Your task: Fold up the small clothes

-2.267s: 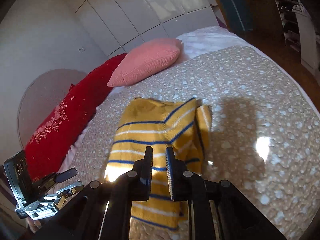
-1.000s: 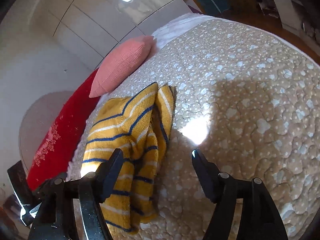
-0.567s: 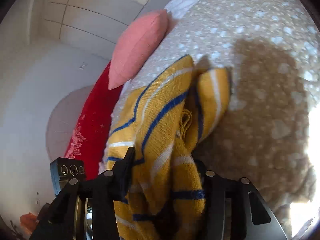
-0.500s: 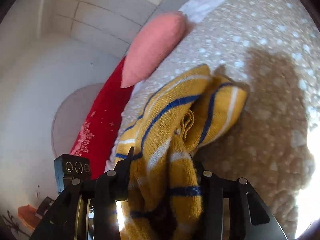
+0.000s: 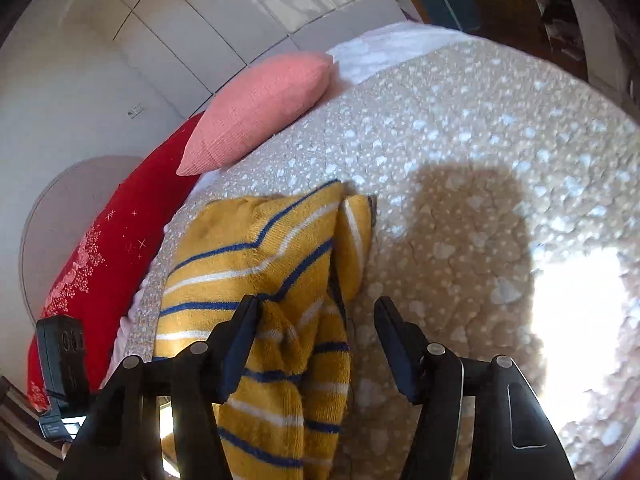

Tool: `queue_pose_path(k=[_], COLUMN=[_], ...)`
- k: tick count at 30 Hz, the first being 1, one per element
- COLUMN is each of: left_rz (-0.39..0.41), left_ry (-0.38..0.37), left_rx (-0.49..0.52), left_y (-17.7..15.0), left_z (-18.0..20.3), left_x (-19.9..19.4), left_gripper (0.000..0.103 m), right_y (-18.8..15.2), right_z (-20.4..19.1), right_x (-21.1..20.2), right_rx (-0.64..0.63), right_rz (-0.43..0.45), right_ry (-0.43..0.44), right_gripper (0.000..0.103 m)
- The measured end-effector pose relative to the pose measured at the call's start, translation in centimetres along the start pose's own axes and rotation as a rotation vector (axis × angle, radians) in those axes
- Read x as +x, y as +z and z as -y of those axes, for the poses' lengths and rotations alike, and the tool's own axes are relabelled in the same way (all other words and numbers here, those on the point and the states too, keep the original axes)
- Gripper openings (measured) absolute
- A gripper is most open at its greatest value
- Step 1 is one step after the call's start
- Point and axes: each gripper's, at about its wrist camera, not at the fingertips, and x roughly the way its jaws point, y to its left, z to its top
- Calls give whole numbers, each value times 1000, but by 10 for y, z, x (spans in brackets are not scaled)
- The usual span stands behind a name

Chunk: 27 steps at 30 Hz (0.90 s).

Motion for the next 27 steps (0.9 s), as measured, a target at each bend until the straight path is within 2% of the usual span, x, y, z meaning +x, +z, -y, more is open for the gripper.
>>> queue_pose_path(k=[3, 5, 7, 8, 10, 11, 13, 15, 18, 20, 22, 24, 27], left_rz=[112, 205, 307, 351, 462, 529, 662, 738, 735, 706, 667, 596, 452], left_ry=[77, 142, 223, 259, 349, 399, 474, 503, 470, 493, 475, 418, 366], left_rx=[21, 19, 28, 38, 69, 83, 103, 106, 87, 65, 41, 18, 0], left_y=[-15, -24, -38, -41, -58, -65, -84, -97, -111, -118, -130, -140, -153], left_z=[4, 1, 5, -1, 0, 1, 8, 9, 13, 22, 26, 25, 26], left_x=[-34, -65, -93, -108, -142, -160, -193, -215, -239, -245, -245, -235, -210], left_gripper=[86, 86, 86, 87, 94, 100, 103, 103, 103, 103, 103, 103, 103], right_y=[-3, -12, -21, -29, -49, -59, -76, -82, -86, -93, -105, -120, -144], right_z=[-25, -42, -52, -59, -67, -67, -70, -69, -67, -68, -69, -68, -67], right_x=[-31, -39, -33, -25, -7, 0, 1, -9, -36, -61, -86, -107, -124], right_rx=[-70, -104, -155, -188, -248, -279, -356, -383, -329, -303, -285, -265, -250], right_rz=[51, 40, -20, -55, -111, -128, -112, -84, -58, -35, -6, 25, 38], right_ry=[51, 108, 145, 136, 63, 7, -92, -148, -166, -145, -136, -153, -183], right_gripper=[63, 55, 38, 34, 32, 29, 28, 28, 31, 37, 57, 66, 69])
